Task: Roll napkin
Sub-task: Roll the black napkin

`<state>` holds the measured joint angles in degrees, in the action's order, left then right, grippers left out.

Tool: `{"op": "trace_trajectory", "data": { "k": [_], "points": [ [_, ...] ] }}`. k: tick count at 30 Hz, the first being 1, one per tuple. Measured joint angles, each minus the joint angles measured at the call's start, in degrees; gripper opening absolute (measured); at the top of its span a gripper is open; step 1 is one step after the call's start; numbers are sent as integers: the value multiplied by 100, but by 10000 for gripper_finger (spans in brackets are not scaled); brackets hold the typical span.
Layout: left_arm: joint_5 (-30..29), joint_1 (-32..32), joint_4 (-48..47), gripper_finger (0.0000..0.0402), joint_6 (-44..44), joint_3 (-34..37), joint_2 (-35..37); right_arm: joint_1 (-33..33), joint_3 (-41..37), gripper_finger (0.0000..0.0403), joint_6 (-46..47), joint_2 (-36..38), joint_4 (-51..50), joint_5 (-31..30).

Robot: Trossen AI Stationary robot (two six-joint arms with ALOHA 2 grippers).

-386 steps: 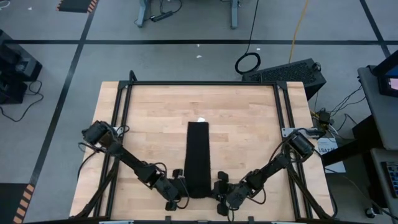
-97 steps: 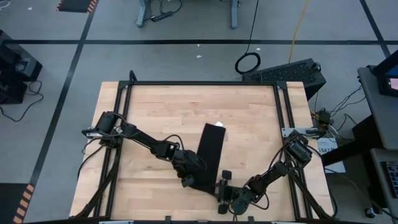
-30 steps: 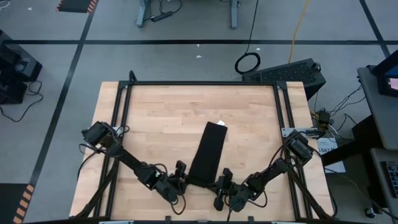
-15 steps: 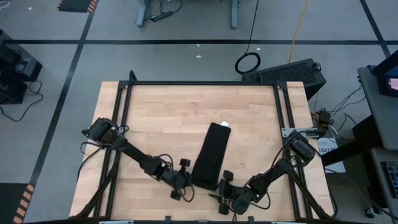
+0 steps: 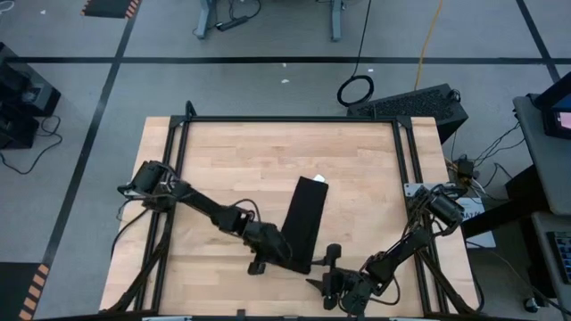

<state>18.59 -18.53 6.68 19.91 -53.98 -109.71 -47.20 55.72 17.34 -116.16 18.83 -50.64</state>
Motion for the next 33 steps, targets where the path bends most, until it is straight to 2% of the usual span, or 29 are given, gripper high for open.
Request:
{"op": "trace_trajectory", "data": {
  "k": [6, 12, 16, 19, 23, 27, 33],
  "points": [
    [1022, 415, -58, 33, 740, 13, -17, -94, 4, 210, -261, -229, 375, 80],
    [1616, 670, -59, 33, 1132, 15, -17, 7, 9, 234, -1251, -604, 1587, 77],
    [1776, 757, -55, 33, 1148, 15, -17, 135, 9, 256, -1447, -684, 1722, -263],
    [1849, 794, -55, 33, 1231, 15, -17, 236, 9, 258, -1405, -686, 1706, -226],
    [1863, 817, -54, 34, 1282, 15, -17, 377, 9, 238, -1068, -686, 1620, 112],
    [1869, 814, -134, 34, 1278, 15, -17, 437, 11, 214, -611, -686, 1402, 171],
    [1869, 814, -162, 34, 1258, 14, -17, 444, 11, 208, -166, -686, 1222, 275]
  ]
}}
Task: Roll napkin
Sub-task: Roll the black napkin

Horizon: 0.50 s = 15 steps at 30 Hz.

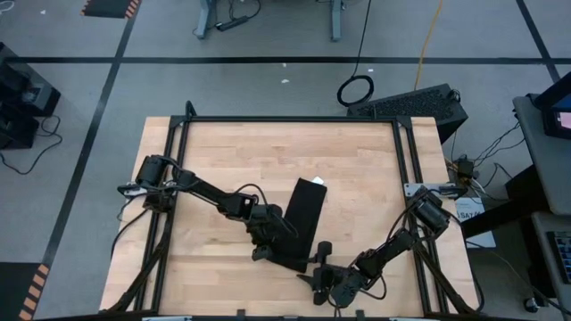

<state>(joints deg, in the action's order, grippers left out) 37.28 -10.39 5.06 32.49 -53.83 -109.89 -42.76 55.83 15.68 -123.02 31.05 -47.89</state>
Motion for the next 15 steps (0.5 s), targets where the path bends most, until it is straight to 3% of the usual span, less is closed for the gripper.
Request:
{"op": "trace_trajectory", "data": {
  "k": [9, 15],
  "points": [
    [-101, -1, 27, 34, -38, -1, 2, 42, 2, 204, 686, 0, -332, 67],
    [-607, -13, 68, 53, -200, -1, 2, 72, 13, 159, 1054, 2, -471, 189]
  ]
}}
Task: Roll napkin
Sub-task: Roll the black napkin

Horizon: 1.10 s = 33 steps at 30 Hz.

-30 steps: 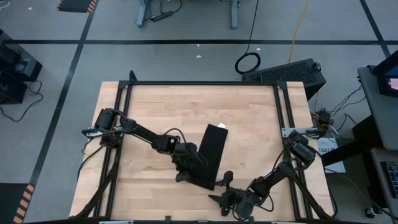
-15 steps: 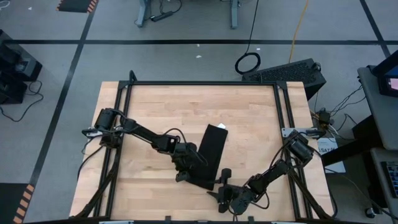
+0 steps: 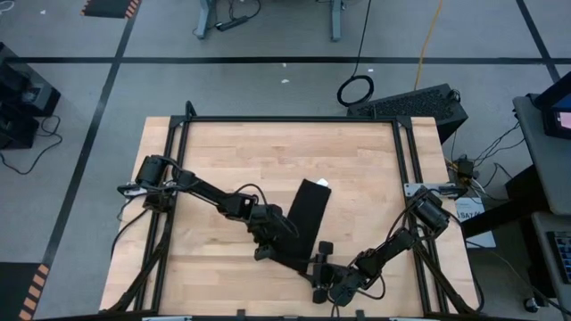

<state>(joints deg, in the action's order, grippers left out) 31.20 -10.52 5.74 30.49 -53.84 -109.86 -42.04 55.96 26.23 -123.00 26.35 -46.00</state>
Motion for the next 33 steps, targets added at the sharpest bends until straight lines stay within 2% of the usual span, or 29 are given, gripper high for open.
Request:
{"op": "trace_trajectory", "data": {
  "k": [5, 8, 14, 16, 20, 26, 31, 33],
  "points": [
    [-9, -11, -10, 121, -140, -2, 21, 4, 2, 105, 168, 8, -104, 82],
    [180, -8, -123, 164, -296, -4, 149, 7, 0, 80, 163, 9, -124, 62],
    [162, -29, -746, 224, -1262, -4, 799, 9, -2, 60, 194, 9, -140, 59],
    [-382, -139, -796, 234, -1733, -5, 1035, 9, -3, 60, 197, 9, -139, 66],
    [-1906, -705, -619, 246, -2485, 21, 1151, 9, -4, 59, 327, 9, -172, 81],
    [-3671, -1633, -565, 270, -2805, 40, 920, 9, -4, 59, 333, 9, -212, 94],
    [-5135, -2173, -405, 285, -2993, 39, 866, 9, -4, 59, 354, 9, -245, 101],
    [-5438, -2275, -411, 285, -3116, 39, 866, 9, -7, 59, 356, 8, -236, 105]
  ]
}}
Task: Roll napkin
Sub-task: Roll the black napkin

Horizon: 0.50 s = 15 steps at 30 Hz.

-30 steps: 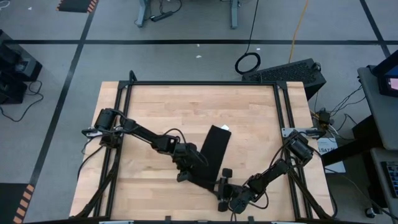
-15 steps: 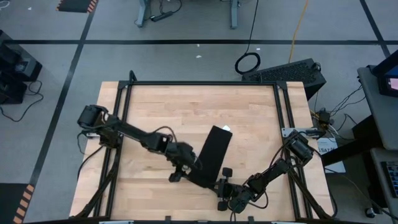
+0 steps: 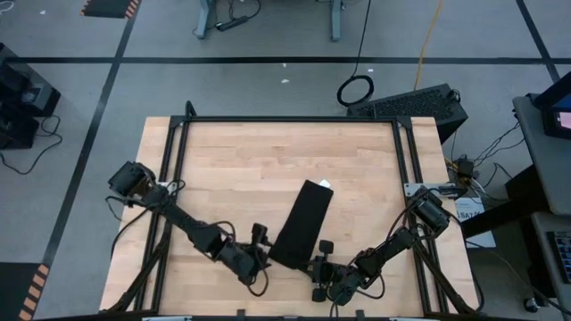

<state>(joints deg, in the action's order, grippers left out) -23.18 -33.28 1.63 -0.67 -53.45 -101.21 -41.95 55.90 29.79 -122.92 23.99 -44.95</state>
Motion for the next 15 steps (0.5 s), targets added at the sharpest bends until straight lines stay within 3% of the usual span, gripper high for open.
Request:
{"op": "trace_trajectory", "data": {
  "k": [9, 15],
  "points": [
    [459, 116, 193, 286, -453, 2, -385, -2, -2, 59, 125, -3, 1, 10],
    [446, 170, 414, 274, -581, 4, -692, -2, -2, 59, 167, -3, -4, 13]
  ]
}}
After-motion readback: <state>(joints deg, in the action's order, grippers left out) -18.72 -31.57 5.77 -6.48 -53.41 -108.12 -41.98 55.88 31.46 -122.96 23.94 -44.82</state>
